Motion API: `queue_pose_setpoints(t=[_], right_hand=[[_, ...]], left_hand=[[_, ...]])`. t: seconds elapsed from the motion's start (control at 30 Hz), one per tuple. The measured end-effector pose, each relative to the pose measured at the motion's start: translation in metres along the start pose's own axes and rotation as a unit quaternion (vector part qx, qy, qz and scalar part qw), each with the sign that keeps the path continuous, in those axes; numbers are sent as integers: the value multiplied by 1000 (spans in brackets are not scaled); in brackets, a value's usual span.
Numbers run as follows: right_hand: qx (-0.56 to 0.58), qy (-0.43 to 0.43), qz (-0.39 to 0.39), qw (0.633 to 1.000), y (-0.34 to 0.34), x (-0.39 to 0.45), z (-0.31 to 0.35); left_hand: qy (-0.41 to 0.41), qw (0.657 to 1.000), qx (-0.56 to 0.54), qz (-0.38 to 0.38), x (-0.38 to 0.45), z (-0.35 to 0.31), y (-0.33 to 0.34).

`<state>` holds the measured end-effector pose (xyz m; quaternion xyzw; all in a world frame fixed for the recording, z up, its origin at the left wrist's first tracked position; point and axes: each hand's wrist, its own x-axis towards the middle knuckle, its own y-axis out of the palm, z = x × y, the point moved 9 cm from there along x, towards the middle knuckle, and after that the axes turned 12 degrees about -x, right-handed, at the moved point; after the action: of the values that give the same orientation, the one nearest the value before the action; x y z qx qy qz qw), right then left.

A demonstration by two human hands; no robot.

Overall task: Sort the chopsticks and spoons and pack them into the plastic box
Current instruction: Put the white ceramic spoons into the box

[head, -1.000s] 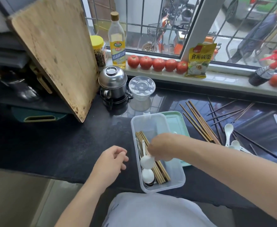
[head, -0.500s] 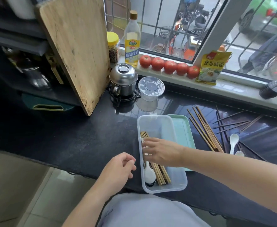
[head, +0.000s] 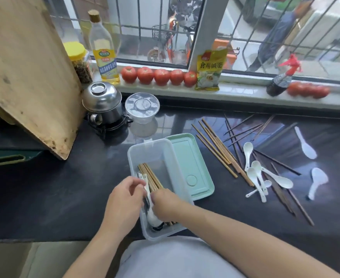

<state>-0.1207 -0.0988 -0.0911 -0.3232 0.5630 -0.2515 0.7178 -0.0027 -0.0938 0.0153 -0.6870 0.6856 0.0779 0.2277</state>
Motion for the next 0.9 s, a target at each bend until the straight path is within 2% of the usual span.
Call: queue_pose_setpoints(t=[0.1,0.17,0.2,0.27,0.33,0.4,0.47,0.53,0.6,0.77,0.9], right_hand=[[62,-43,-20,997,-13,-14,-11],[186,-46,-76,978,-38,-36,-30],[261,-41,-106,959,-49,-48,-47],[419,-27,-146,896,-57,-73,-98],[505,52,-178,843,-41,-92,-176],[502,184,-206,820,-2,-114,-270],[431,311,-186,826,42,-140,-352],[352,371,-159,845,68,-160,-408],[303,373,-152,864,74,-160,-437],[221,320,-156,908,51,-119,-443],[195,318,-136,918,51,-102,-448]], left_hand=[[13,1000,-2,11,4,-19,38],[19,999,0,32,6,-28,66],[19,999,-10,47,6,-32,81],[18,997,-22,73,6,-38,113],[20,996,-12,88,5,-39,144],[10,996,-14,91,3,-38,178],[-4,995,-13,95,-2,-35,207],[-28,995,-15,100,-10,-31,240],[-57,993,-17,102,-17,-23,270],[-115,987,8,108,-36,1,320],[-141,985,23,97,-49,4,333]])
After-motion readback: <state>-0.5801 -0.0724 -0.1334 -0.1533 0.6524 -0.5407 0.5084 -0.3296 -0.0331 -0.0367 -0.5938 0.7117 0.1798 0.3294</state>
